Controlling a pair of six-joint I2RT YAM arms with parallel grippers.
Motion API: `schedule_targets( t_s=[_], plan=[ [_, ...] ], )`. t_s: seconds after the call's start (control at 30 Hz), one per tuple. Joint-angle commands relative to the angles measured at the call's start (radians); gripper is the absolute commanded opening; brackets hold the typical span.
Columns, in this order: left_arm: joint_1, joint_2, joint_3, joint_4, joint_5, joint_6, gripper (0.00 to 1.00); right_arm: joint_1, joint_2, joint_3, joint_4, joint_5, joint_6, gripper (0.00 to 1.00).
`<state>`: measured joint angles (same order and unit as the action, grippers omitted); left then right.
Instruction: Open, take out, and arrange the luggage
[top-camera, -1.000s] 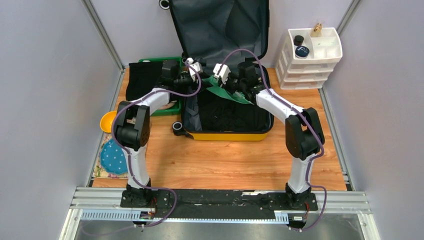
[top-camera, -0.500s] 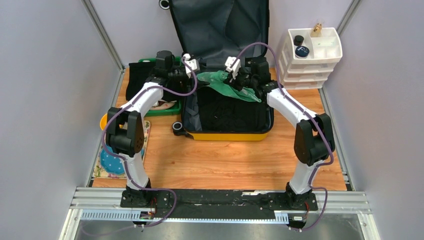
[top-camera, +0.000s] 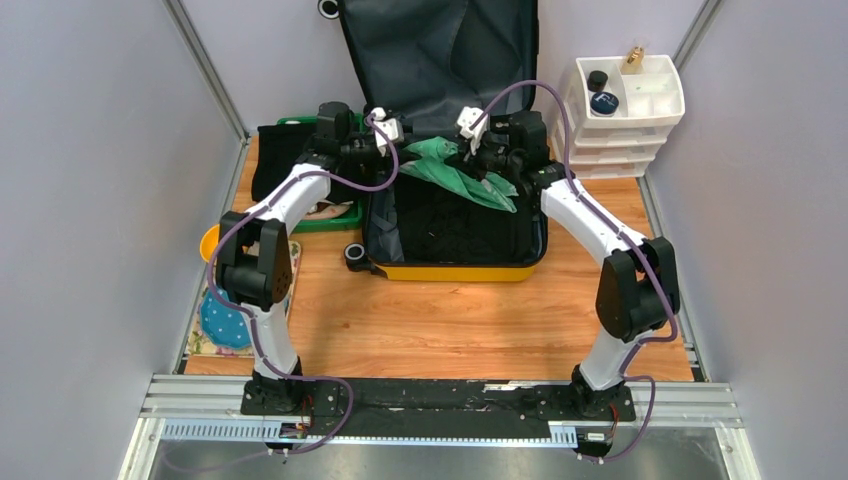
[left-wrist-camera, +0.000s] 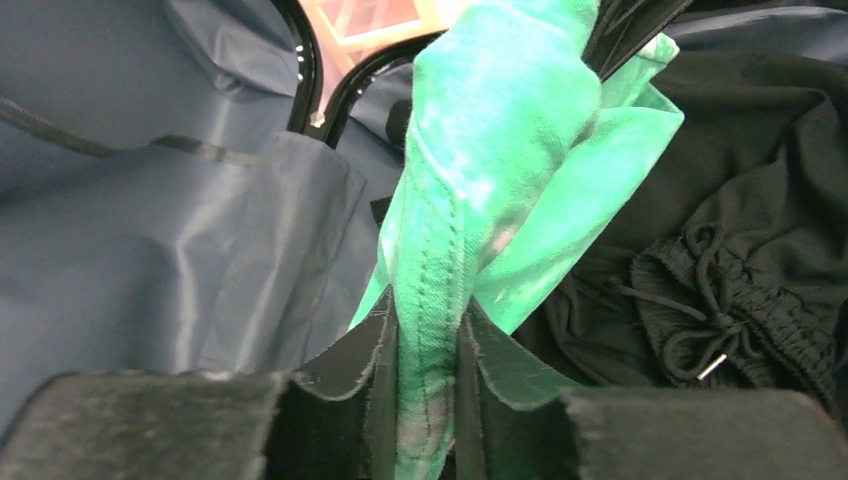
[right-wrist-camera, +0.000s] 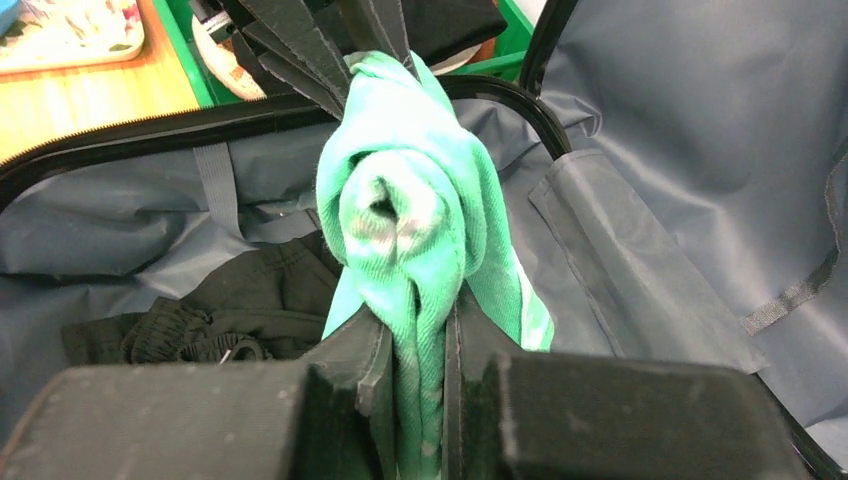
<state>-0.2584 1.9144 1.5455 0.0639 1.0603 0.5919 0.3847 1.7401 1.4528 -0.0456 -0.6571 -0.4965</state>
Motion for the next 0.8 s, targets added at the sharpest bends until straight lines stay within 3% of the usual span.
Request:
schedule_targets(
  t_s=[0.0, 0.03, 0.1, 0.17, 0.2, 0.23, 0.27, 0.33, 0.47, 0.57, 0.77],
  plan=[
    [-0.007, -0.063, 0.001, 0.06, -0.011, -0.041, 0.06, 0.013, -0.116, 0.017, 0.182, -0.075, 0.068, 0.0],
    [-0.002, -0.09, -0.002, 0.057, -0.019, -0.065, 0.0, 0.017, -0.119, 0.018, 0.191, -0.072, 0.093, 0.0],
    [0.022, -0.12, -0.005, 0.079, -0.029, -0.125, 0.0, 0.019, -0.128, 0.032, 0.204, -0.07, 0.113, 0.0],
    [0.065, -0.164, 0.017, 0.071, -0.028, -0.216, 0.0, 0.019, -0.134, 0.055, 0.197, -0.047, 0.145, 0.43],
    [0.08, -0.179, 0.03, 0.056, -0.029, -0.231, 0.0, 0.017, -0.139, 0.063, 0.196, -0.032, 0.157, 0.59],
    [0.094, -0.214, 0.053, 0.036, -0.029, -0.239, 0.0, 0.017, -0.143, 0.067, 0.193, 0.006, 0.168, 0.88],
    [0.114, -0.233, 0.06, -0.004, -0.031, -0.242, 0.0, 0.016, -0.148, 0.072, 0.191, 0.02, 0.18, 0.94],
    [0.156, -0.296, 0.08, -0.05, -0.022, -0.21, 0.0, 0.011, -0.165, 0.078, 0.19, 0.051, 0.185, 0.94],
    [0.189, -0.393, 0.136, -0.371, -0.036, -0.006, 0.0, 0.01, -0.203, 0.092, 0.167, 0.076, 0.181, 0.95],
    [0.197, -0.48, 0.157, -0.583, -0.115, 0.187, 0.0, 0.008, -0.215, 0.106, 0.139, 0.096, 0.145, 0.95],
    [0.234, -0.64, 0.143, -0.789, -0.359, 0.365, 0.0, -0.001, -0.221, 0.089, 0.122, 0.1, 0.147, 0.96]
  ],
)
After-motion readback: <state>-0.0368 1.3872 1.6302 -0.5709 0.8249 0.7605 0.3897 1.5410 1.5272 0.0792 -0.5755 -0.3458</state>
